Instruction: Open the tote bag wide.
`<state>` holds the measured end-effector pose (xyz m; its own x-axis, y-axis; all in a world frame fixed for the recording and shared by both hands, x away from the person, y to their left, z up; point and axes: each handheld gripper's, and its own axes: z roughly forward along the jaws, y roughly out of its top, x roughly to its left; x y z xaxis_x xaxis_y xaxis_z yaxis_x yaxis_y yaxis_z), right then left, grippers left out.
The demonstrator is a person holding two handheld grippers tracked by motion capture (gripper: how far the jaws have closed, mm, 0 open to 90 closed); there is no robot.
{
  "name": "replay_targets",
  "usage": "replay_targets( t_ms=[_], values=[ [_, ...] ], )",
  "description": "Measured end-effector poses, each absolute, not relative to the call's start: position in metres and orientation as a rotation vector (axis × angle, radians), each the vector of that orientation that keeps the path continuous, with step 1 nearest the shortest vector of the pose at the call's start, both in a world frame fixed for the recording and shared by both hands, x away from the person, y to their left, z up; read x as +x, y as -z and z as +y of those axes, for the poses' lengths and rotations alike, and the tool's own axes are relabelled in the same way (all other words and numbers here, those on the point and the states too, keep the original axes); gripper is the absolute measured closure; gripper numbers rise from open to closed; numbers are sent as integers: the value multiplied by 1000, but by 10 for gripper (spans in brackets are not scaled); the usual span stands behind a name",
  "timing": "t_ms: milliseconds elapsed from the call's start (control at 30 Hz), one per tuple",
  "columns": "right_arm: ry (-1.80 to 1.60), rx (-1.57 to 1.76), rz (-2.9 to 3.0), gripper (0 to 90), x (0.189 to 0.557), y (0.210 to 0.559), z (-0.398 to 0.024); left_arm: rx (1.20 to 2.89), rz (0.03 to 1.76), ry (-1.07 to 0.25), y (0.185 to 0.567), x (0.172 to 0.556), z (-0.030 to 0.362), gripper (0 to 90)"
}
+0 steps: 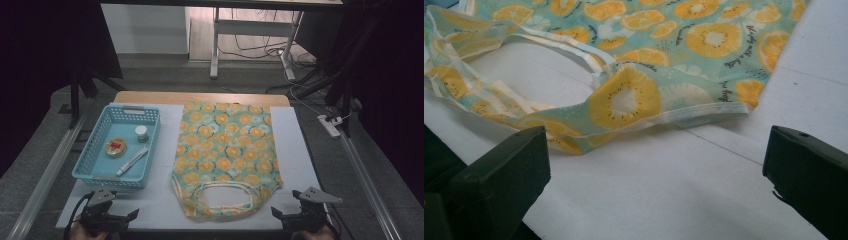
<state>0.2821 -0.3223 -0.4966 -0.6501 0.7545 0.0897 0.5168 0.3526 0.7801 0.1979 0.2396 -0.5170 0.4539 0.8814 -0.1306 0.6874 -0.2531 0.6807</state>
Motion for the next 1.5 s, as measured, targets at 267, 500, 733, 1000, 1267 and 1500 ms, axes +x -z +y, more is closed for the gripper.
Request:
replay_targets(
  t_ms=[267,500,733,1000,1267,1500],
  values=[
    [-1192,1126,2357,0,283,497,-322,2033,1288,-350,518,198,239,3],
    [-1189,1133,2378,0,285,497,-322,2054,1278,-344,518,199,238,3],
    [-1173,1111,2393,0,285,497,-319,2051,1276,-334,518,199,238,4],
    [-1171,1085,2393,0,283,497,-318,2024,1287,-319,518,200,241,1],
    [-1169,1044,2397,0,282,493,-313,1967,1298,-354,515,199,247,0],
    [-1173,1012,2424,0,283,495,-309,1989,1293,-314,518,201,247,0]
  ],
)
